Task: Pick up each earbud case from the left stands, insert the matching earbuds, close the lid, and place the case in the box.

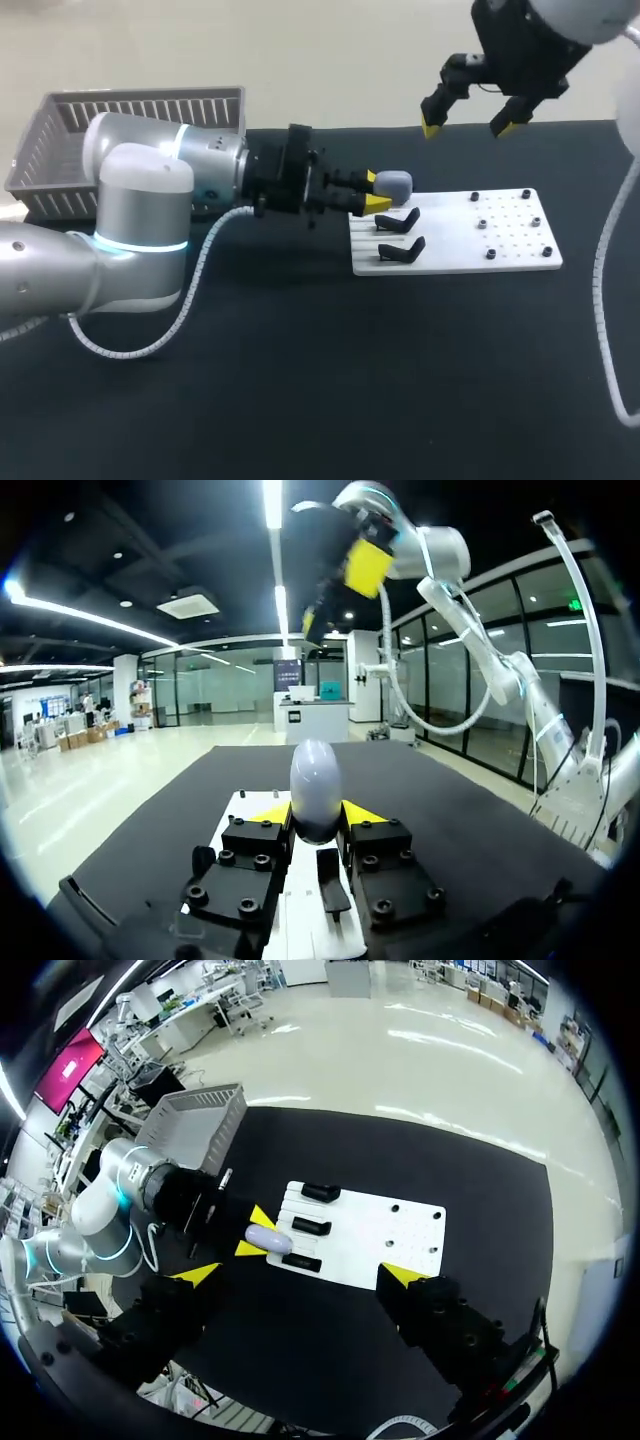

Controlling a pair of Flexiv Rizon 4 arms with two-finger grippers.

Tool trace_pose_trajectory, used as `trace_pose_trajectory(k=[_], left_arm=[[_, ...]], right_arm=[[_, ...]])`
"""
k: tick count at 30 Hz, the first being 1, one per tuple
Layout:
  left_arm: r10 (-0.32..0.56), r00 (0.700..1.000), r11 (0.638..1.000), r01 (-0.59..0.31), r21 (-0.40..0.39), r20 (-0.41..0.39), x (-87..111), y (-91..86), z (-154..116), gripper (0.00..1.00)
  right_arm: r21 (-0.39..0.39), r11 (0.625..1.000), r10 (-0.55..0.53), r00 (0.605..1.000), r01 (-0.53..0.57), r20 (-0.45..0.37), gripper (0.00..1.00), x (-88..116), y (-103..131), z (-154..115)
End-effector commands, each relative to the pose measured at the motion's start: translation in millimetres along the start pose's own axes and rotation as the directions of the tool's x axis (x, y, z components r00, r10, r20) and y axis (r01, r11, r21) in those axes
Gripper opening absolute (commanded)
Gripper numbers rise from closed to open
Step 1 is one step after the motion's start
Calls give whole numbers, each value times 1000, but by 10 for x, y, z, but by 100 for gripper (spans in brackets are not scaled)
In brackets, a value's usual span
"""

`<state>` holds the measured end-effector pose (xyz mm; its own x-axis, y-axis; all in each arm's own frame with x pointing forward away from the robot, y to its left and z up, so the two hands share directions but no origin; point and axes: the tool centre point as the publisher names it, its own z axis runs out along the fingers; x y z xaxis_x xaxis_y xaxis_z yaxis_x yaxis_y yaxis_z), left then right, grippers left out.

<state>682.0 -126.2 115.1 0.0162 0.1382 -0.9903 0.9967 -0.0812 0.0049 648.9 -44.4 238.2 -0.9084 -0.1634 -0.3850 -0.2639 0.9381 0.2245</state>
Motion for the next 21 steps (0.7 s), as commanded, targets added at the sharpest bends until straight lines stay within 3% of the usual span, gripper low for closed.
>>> trace_pose_trajectory(k=[1,6,11,18,21], left_arm=[[-6,1000,990,4,-144,-9,-131,-309,-266,0],[4,996,962,-29,-272,-91,-236,-330,-644,0],[16,983,915,-88,-395,-184,-319,-205,-1131,0],[-7,954,826,-164,-540,-300,-392,69,-1888,0],[-51,928,788,-190,-586,-369,-345,282,-2282,0]], right_arm=[[-23,1000,6,963,0,270,100,197,-29,-152],[-48,999,13,956,1,293,100,169,-16,-179],[-48,999,13,956,1,293,100,169,-16,-179],[-48,999,13,956,1,293,100,169,-16,-179],[-48,999,13,956,1,293,100,169,-16,-179]])
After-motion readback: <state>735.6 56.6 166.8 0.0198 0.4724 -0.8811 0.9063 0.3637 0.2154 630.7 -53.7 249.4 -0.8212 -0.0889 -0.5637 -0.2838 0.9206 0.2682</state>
